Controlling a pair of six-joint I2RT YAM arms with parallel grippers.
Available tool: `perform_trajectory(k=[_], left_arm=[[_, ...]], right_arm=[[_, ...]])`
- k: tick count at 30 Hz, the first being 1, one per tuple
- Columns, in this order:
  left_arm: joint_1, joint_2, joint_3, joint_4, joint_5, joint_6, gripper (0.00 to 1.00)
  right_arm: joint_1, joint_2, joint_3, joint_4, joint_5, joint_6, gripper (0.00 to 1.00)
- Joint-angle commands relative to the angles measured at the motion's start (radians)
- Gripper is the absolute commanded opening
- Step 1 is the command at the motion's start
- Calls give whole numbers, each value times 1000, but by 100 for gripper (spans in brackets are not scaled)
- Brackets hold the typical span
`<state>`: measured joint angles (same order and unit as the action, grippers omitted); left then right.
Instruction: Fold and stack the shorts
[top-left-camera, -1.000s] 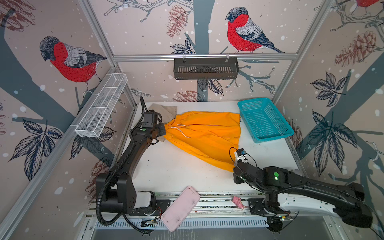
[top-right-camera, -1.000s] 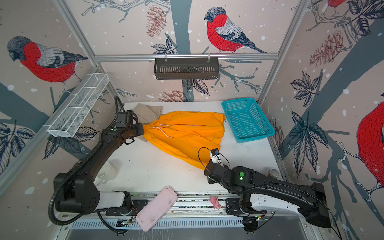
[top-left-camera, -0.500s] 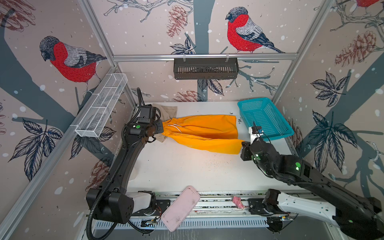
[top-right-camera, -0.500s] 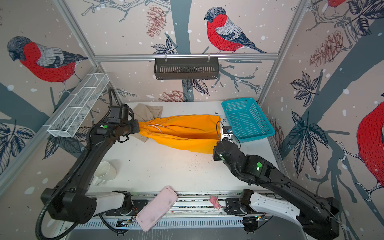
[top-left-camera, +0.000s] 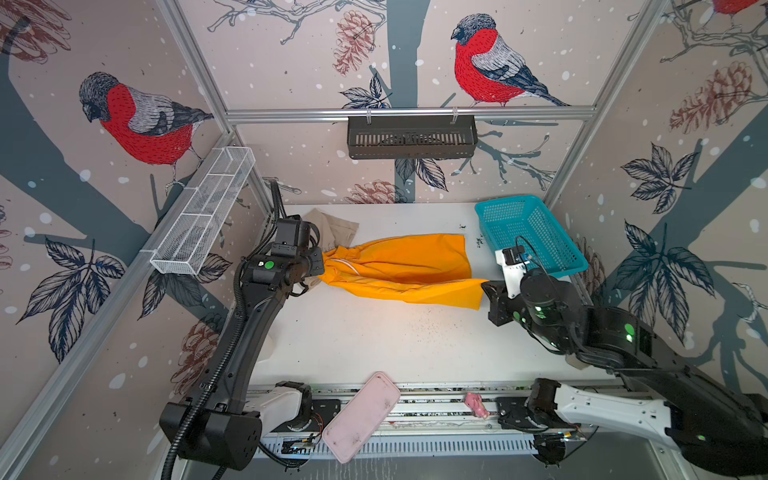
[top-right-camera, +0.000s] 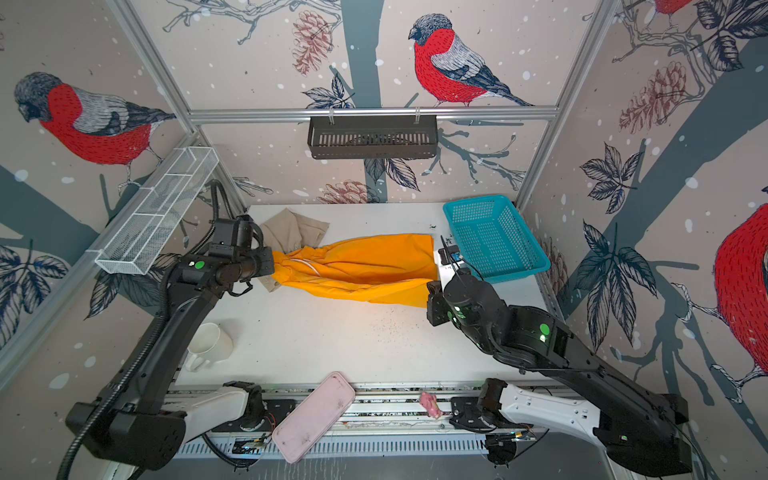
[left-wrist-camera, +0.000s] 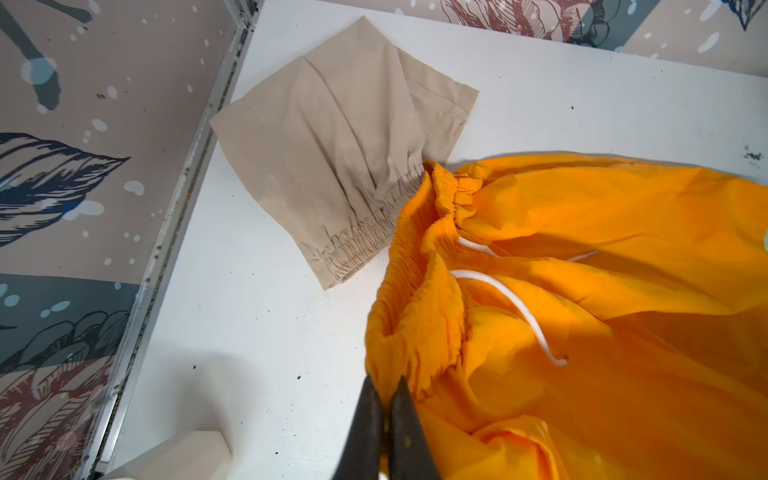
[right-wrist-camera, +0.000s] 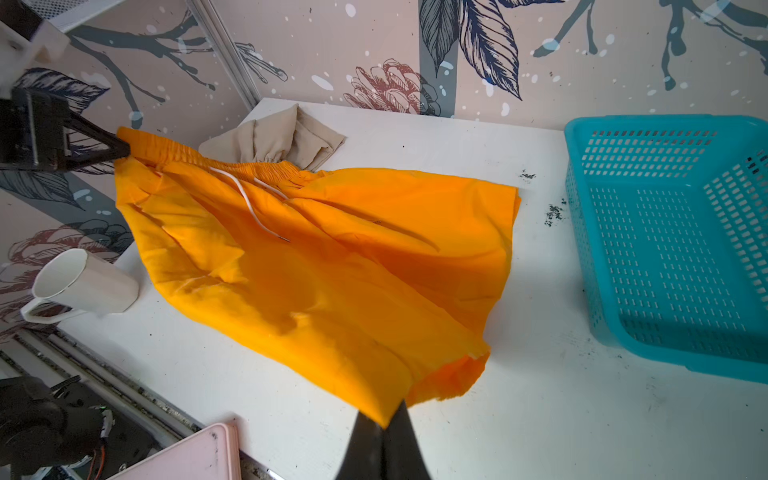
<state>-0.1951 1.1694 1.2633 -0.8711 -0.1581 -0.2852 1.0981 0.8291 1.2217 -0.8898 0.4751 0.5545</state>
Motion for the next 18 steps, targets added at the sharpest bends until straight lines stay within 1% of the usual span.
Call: perform_trajectory(k=[1,6,8,10,11,12,14,16,18], left_arm=[[-32,-21,-16,6,23,-13,0],[-47,-53,-29,-30,17,-25,0],[-47,-51,-19,-50,-13,-29,0],[-47,-33,-18,-53,-37,-25,0],[-47,-17,-16,-50,-44,-23,0],[-47,9,-10,-49,-48,-22,0],[-47,70,12,-40,-48,-11,0],[-47,147,53,-33,-75,0,0],[-46,227,117,-31,-97,12,0]], right_arm=[[23,-23,31,-103,104,78,0],[20,-11,101,-178,200,74,0],[4,4,121,-159,221,31,0],[-58,35,131,-113,208,-50,0],[-110,50,129,-84,180,-101,0],[-195,71,121,-35,123,-165,0],[-404,116,97,60,-71,-279,0],[-600,172,72,149,-279,-358,0],[-711,225,56,207,-350,-402,0]])
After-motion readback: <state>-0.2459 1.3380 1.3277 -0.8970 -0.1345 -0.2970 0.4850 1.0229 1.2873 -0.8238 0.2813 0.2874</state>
